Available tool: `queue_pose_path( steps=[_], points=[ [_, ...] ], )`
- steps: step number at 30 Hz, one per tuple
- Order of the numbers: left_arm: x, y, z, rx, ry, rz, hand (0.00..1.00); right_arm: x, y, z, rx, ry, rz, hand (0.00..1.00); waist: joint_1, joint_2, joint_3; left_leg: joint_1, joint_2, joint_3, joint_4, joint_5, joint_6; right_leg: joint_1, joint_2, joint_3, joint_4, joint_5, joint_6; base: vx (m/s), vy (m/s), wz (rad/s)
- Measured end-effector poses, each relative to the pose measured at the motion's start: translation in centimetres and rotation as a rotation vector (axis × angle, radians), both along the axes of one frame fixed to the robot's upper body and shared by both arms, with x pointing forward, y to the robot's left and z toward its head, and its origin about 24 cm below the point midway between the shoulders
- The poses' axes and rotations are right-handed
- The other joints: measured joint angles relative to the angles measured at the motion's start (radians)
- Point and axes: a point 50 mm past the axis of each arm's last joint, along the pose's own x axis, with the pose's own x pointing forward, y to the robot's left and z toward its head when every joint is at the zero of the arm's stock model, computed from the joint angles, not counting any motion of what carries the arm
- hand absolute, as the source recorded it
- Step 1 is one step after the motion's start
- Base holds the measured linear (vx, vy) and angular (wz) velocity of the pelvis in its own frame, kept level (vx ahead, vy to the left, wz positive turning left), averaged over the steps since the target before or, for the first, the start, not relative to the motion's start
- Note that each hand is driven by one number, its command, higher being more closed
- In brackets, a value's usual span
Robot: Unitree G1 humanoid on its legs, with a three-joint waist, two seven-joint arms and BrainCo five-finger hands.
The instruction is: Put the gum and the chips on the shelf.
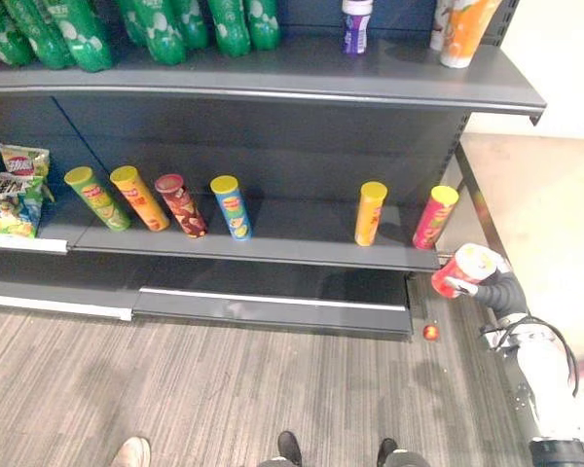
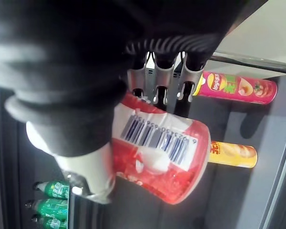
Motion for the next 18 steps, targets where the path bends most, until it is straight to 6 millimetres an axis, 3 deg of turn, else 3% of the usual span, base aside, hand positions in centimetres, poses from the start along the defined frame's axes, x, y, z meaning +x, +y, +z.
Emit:
queue_pose_path(
  steps=[4,14,17,18],
  points=[
    [0.3,0.0,0.0,0.002,0.014,-0.049,0.00,0.9,0.3,1.1,0.000,-0.042,0.017,1.00,0.000,0.000,0.000,0.011,0.004,0.004,0.000,0.003,0.004,0.004,0.006,0.008,-0.001,0.003,-0.002,0.06,-0.013,-0.09],
    [0.6,0.0,-0.1,-0.008,0.031,-0.073,0.00,4.3,1.2,7.1,0.020,-0.208,0.057,1.00,0.010,-0.003,-0.002,0.029,0.016,0.025,-0.002,0.000,0.000,0.016,0.021,0.034,-0.013,0.016,-0.013,0.00,0.001,-0.06],
    [0.6,0.0,-0.1,-0.009,0.032,-0.083,0.00,4.8,1.3,7.3,0.079,-0.189,0.069,1.00,0.014,-0.002,-0.003,0.031,0.016,0.021,-0.002,0.000,-0.002,0.019,0.022,0.029,-0.014,0.015,-0.014,0.00,0.000,0.00],
    [0.9,0.1,-0.1,-0.011,0.053,-0.113,0.00,6.4,2.7,4.9,0.135,-0.028,0.134,1.00,0.029,-0.002,-0.010,0.029,0.008,-0.014,-0.003,-0.002,-0.006,0.053,0.020,-0.005,-0.047,0.017,-0.012,0.00,0.000,0.00]
  ],
)
